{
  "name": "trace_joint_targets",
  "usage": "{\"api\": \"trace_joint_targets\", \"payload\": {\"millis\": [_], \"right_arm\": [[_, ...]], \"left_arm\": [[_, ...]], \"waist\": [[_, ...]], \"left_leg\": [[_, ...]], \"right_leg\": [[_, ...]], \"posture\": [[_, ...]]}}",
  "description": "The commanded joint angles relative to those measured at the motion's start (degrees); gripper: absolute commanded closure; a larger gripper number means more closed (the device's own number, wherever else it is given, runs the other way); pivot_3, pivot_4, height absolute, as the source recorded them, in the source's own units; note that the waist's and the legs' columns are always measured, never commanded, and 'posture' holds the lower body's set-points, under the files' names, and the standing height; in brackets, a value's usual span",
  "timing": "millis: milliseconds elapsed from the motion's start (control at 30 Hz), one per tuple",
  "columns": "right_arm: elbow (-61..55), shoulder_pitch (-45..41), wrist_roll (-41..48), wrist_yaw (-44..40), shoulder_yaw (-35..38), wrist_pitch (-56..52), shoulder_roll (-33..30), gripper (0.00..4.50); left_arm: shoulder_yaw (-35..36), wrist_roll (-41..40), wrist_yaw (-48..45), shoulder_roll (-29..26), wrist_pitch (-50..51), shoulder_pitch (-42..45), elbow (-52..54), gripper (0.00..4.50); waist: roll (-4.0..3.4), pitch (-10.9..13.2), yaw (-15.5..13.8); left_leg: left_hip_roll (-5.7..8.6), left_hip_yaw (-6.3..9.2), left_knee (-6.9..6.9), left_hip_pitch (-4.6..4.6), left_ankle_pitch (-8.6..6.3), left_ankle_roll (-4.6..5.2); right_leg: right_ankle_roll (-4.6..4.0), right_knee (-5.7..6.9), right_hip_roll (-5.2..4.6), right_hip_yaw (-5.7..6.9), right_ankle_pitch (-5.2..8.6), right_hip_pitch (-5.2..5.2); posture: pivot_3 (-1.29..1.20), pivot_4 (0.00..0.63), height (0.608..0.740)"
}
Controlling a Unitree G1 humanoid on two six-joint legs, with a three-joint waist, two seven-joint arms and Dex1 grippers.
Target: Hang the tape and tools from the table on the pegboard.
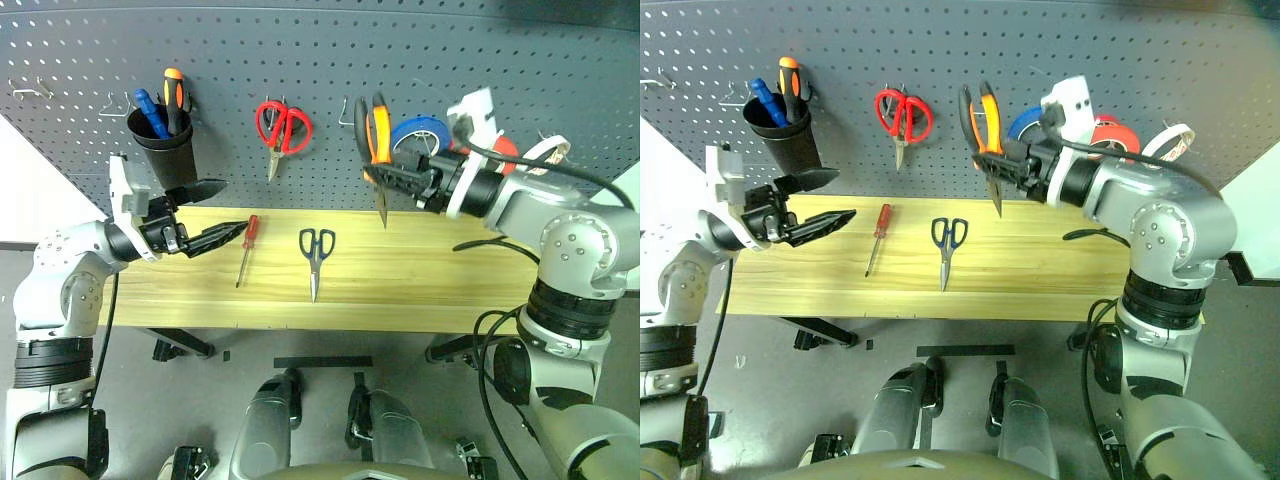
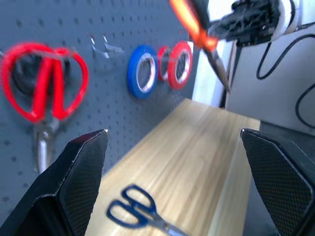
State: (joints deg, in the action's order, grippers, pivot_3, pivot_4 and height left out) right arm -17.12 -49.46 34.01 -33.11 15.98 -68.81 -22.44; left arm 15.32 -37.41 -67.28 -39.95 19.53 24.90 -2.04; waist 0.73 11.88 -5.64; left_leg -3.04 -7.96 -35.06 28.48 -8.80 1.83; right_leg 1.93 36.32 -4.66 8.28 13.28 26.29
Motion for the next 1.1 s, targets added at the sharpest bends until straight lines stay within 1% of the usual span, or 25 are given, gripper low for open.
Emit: {"api": "trace_joint_targets", "payload": {"millis": [33,67,200,300,467,700,833,933,1000,1100], "right_arm": [[3.3,-6.2,-1.7,4.0,0.4,8.2,1.3,2.45],[5.6,-7.8,-2.6,5.3,0.0,10.0,2.0,2.45],[14.9,-13.3,-6.2,8.9,-2.0,18.1,4.7,2.45],[25.7,-17.1,-12.0,11.9,-5.6,28.3,7.5,2.45],[38.4,-21.1,-16.6,14.7,-7.2,39.8,9.9,2.45],[57.3,-25.8,-20.9,15.9,-7.8,55.3,12.1,2.45],[65.7,-28.2,-21.4,17.0,-6.9,60.2,12.7,2.45],[69.0,-29.4,-21.5,17.2,-6.7,62.0,13.4,2.45],[71.1,-29.6,-22.0,17.2,-7.0,64.0,14.4,2.45],[75.1,-30.1,-23.0,17.6,-7.2,67.4,15.6,2.45]], "left_arm": [[3.3,-2.3,0.7,-0.8,-0.5,3.6,-0.6,0.00],[3.3,-2.2,0.8,-0.6,-1.0,4.6,-1.4,0.00],[2.5,-0.5,1.1,0.6,-3.6,8.8,-5.7,0.00],[0.5,3.1,1.1,2.0,-8.4,12.1,-10.7,0.00],[-0.8,5.8,1.3,3.7,-12.4,15.1,-15.4,0.00],[-1.4,8.5,2.2,5.3,-16.5,15.8,-18.7,0.00],[-1.4,9.1,2.5,5.4,-17.1,15.3,-19.0,0.00],[-1.1,9.2,2.8,5.3,-17.2,14.9,-19.0,0.00],[-1.0,9.3,3.0,5.2,-17.4,14.6,-19.2,0.00],[-1.1,9.5,3.0,5.2,-17.5,14.1,-19.2,0.00]], "waist": [[0.01,-0.5,0.0],[0.05,-0.9,0.0],[-0.13,-2.5,0.1],[-0.23,-3.4,0.2],[-0.13,-3.9,0.2],[-0.10,-3.9,0.3],[-0.07,-4.0,0.3],[-0.07,-4.0,0.3],[-0.08,-4.0,0.3],[-0.09,-4.1,0.2]], "left_leg": [[0.00,-0.03,-0.01,-0.01,0.05,-0.08],[-0.01,-0.10,-0.01,-0.01,0.15,-0.22],[-0.05,-0.26,0.02,-0.09,0.21,-0.27],[-0.04,-0.36,0.03,-0.18,0.23,-0.29],[-0.10,-0.44,0.06,-0.25,0.46,-0.36],[-0.11,-0.55,0.01,-0.35,0.69,-0.40],[-0.11,-0.67,-0.03,-0.60,0.73,-0.39],[-0.19,-0.72,-0.02,-0.77,0.83,-0.30],[-0.38,-0.80,-0.01,-0.88,0.81,-0.16],[-0.82,-0.97,0.03,-1.00,0.88,-0.27]], "right_leg": [[-0.02,0.01,0.04,0.00,-0.02,-0.01],[-0.06,0.01,0.07,0.00,-0.05,0.00],[-0.13,0.01,0.12,0.00,-0.12,-0.06],[-0.14,0.03,0.12,-0.04,-0.13,-0.12],[-0.22,0.10,0.17,-0.06,-0.28,-0.13],[-0.28,0.37,0.17,-0.18,-0.40,-0.07],[-0.30,0.70,0.15,-0.33,-0.41,-0.12],[-0.46,0.79,0.17,-0.36,-0.52,-0.20],[-0.62,0.79,0.26,-0.36,-0.64,-0.28],[-0.89,0.75,0.58,-0.40,-0.85,-0.34]], "posture": [[0.28,0.022,0.732],[0.28,0.015,0.732],[0.27,0.002,0.732],[0.26,0.000,0.732],[0.27,0.000,0.732],[0.28,0.000,0.732],[0.28,0.000,0.732],[0.29,0.000,0.732],[0.29,0.000,0.732],[0.29,0.000,0.732]]}}
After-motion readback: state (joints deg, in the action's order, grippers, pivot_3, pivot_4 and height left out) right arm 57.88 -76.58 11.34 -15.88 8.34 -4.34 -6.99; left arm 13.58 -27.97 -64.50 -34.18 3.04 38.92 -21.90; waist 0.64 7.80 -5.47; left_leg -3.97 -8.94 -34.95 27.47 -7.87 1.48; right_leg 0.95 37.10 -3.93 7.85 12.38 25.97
